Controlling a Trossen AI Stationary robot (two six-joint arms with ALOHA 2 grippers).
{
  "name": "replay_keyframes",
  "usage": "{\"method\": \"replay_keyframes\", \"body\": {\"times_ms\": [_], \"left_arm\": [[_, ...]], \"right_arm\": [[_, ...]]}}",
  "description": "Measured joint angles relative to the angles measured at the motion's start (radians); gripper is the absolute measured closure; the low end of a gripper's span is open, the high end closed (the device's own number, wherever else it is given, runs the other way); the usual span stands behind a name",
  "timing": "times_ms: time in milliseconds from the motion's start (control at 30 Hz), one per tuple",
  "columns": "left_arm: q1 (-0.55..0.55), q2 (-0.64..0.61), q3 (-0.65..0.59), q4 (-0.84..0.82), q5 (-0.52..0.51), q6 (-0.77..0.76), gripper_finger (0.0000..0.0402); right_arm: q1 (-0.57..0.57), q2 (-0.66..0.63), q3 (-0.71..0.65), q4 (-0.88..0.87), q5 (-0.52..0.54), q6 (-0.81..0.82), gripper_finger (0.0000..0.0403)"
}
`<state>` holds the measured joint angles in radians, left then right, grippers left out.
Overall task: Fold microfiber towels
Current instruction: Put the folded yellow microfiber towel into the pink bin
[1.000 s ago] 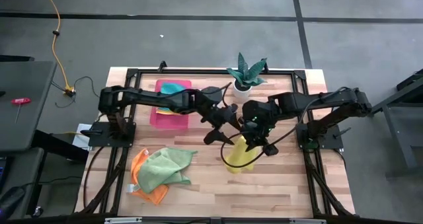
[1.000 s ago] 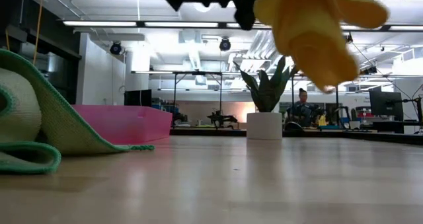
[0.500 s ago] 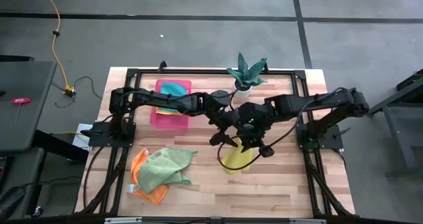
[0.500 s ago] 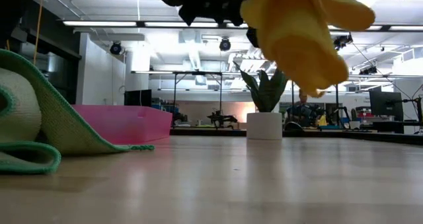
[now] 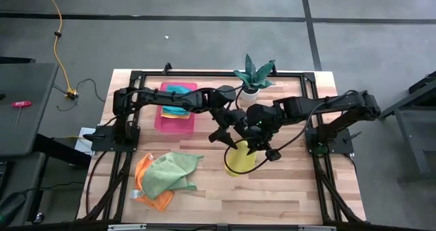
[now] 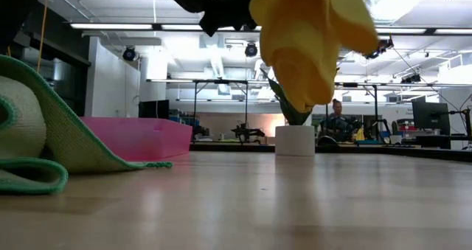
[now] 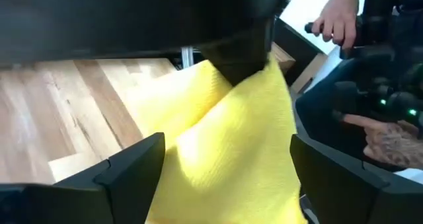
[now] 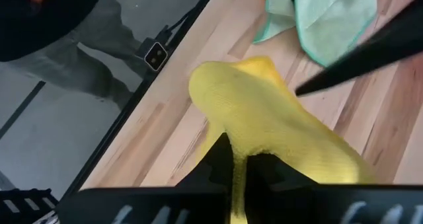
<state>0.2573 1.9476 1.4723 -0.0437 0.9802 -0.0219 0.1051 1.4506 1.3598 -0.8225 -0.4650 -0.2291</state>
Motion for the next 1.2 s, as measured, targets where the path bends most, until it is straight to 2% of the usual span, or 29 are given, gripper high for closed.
{"method": "replay_keyframes", "body": {"times_ms": [333,433,600,800,1100,1200], "left_arm": [[-0.042,-0.002,0.0,0.003,-0.065,0.052,0.0085],[-0.038,-0.003,0.002,-0.031,-0.031,0.025,0.0085],[-0.008,0.0,-0.002,-0.081,0.11,-0.088,0.0085],[0.003,-0.006,-0.003,-0.122,0.125,-0.076,0.0085],[-0.001,-0.034,0.0,-0.162,0.114,-0.027,0.0085],[-0.009,-0.034,0.0,-0.163,0.111,-0.027,0.0085]], "right_arm": [[0.001,0.0,-0.001,0.081,-0.015,0.028,0.0403],[0.001,0.001,-0.001,0.087,-0.017,0.064,0.0403],[0.0,-0.003,-0.001,0.097,0.005,0.091,0.0403],[0.004,-0.003,0.0,0.104,0.028,0.09,0.0403],[-0.004,-0.019,0.001,0.107,0.139,0.086,0.0403],[-0.014,-0.019,0.001,0.104,0.144,0.075,0.0403]]}}
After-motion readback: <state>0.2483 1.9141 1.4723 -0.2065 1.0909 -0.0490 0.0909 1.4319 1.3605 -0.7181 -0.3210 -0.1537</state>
